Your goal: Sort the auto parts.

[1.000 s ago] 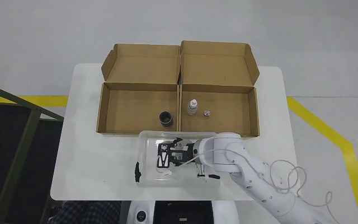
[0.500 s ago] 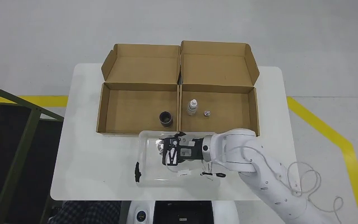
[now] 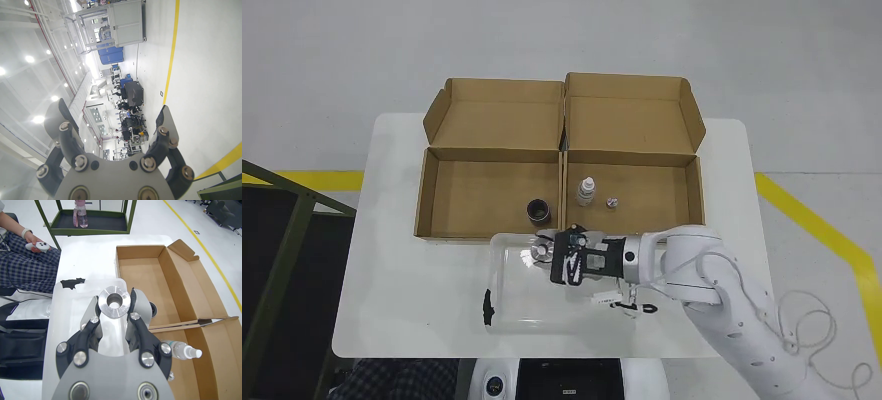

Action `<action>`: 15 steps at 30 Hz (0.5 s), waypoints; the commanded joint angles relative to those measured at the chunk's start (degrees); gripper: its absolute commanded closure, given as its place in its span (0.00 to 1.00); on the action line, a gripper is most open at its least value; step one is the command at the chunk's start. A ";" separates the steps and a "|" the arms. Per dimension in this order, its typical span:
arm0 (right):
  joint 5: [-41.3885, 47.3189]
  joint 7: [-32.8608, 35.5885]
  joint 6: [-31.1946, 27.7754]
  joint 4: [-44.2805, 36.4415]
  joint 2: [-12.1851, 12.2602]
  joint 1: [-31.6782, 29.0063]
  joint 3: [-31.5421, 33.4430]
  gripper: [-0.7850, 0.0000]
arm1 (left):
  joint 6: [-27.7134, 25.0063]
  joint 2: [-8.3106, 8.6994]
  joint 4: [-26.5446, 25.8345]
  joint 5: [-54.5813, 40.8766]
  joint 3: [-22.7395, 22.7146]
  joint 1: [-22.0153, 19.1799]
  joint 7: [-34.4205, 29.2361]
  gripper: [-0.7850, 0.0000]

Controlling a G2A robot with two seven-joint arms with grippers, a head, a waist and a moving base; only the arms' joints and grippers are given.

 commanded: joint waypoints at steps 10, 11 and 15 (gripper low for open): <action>1.74 -1.93 -0.57 -0.01 0.67 -0.55 2.05 1.00 | 0.00 0.00 0.00 0.00 0.00 0.00 0.00 0.00; 1.93 -2.11 -0.60 0.03 0.72 -0.51 2.21 1.00 | 0.00 0.00 0.00 0.00 0.00 0.00 0.00 0.00; 2.60 -2.74 -0.73 0.42 0.88 -0.33 2.60 1.00 | 0.00 0.00 0.00 0.00 0.00 0.00 0.00 0.00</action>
